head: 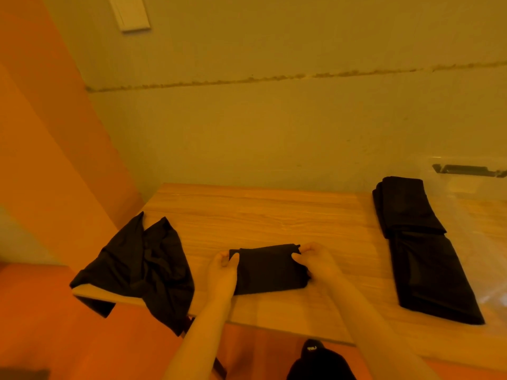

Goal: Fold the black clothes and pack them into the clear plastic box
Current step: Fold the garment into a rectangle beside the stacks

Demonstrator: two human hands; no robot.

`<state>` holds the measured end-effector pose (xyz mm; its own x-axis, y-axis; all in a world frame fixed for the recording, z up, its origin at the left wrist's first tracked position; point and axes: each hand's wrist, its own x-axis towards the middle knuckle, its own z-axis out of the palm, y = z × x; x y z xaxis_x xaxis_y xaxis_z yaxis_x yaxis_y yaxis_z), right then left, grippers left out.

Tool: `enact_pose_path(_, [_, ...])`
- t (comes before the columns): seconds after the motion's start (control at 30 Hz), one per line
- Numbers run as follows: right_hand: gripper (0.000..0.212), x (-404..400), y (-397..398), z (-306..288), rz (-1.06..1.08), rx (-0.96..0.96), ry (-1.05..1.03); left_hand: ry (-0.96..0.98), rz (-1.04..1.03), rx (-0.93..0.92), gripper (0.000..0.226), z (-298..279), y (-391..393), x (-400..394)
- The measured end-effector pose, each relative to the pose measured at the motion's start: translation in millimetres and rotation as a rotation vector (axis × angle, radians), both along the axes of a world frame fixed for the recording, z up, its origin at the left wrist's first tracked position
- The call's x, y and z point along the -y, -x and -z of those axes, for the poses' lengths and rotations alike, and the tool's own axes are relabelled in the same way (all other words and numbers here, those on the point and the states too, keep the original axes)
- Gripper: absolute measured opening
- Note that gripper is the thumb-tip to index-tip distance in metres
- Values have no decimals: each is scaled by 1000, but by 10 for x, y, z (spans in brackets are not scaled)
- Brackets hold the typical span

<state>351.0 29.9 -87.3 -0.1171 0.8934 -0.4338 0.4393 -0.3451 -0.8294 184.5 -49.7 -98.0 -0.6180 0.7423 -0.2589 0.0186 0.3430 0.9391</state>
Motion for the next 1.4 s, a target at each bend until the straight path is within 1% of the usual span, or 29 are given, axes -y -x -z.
enact_pose_path(0.07, [37,-30,6,-13,24,-62,27,-6,81,0,35,1,4,-9])
enact_pose_path(0.13, [46,-2,57,-13,-43,-56,-30,-1,136,-30,45,1,-12,-4])
enact_pose_path(0.2, [42,43,122,49,-79,-97,-75,-18,143,-35,49,3,-11,16])
enact_pose_path(0.23, [38,61,138,84,-54,-154,-65,-34,138,-15,48,6,0,30])
enact_pose_path(0.3, [31,70,139,132,65,-275,23,-62,130,50,47,2,32,60])
enact_pose_path(0.33, [29,62,125,144,113,-286,47,-65,140,71,48,-2,45,68])
enact_pose_path(0.4, [28,29,82,117,126,-155,19,-33,176,69,48,-13,77,77])
enact_pose_path(0.47, [38,36,53,25,122,-28,-37,-11,179,48,42,-10,112,96])
enact_pose_path(0.5, [44,58,43,-24,125,12,-60,-8,141,42,36,-4,133,112])
enact_pose_path(0.57, [53,125,19,-54,107,79,-89,0,44,29,15,-2,156,174])
enact_pose_path(0.6, [54,179,24,-46,66,98,-85,10,42,10,11,0,159,202])
enact_pose_path(0.67, [55,293,53,15,-29,129,-58,55,122,-37,15,1,139,238])
enact_pose_path(0.73, [54,349,69,95,-10,119,-78,116,165,-121,25,51,116,231])
enact_pose_path(0.8, [44,364,62,114,17,43,-107,146,101,-211,36,90,87,212])
enact_pose_path(0.87, [32,365,39,84,14,-30,-115,158,55,-317,40,98,28,204])
enact_pose_path(0.97, [27,305,-9,41,1,-16,-57,171,103,-377,39,71,-18,231])
enact_pose_path(1.0, [30,253,-24,23,13,0,-5,186,141,-328,35,56,8,227])
enact_pose_path(1.03, [36,197,-42,-3,35,2,52,178,170,-202,28,28,51,213])
enact_pose_path(1.07, [43,139,-54,-26,61,-19,95,147,170,-30,22,2,103,193])
enact_pose_path(1.1, [49,76,-48,-50,85,-50,105,94,141,138,17,-15,158,164])
enact_pose_path(1.13, [52,33,-26,-84,103,-77,93,49,95,245,12,-24,209,127])
enact_pose_path(1.2, [54,-21,79,-115,115,-116,62,27,74,271,3,-31,275,31])
enact_pose_path(1.27, [51,-31,224,-89,98,-100,52,54,82,292,8,-20,283,-74])
enact_pose_path(1.3, [44,-38,276,-38,105,-93,39,61,82,280,8,-23,262,-103])
enact_pose_path(1.33, [34,-45,306,19,128,-110,11,66,75,223,11,-35,237,-118])
enact_pose_path(1.4, [14,-33,311,122,209,-174,-32,82,77,-3,23,-2,168,-107])
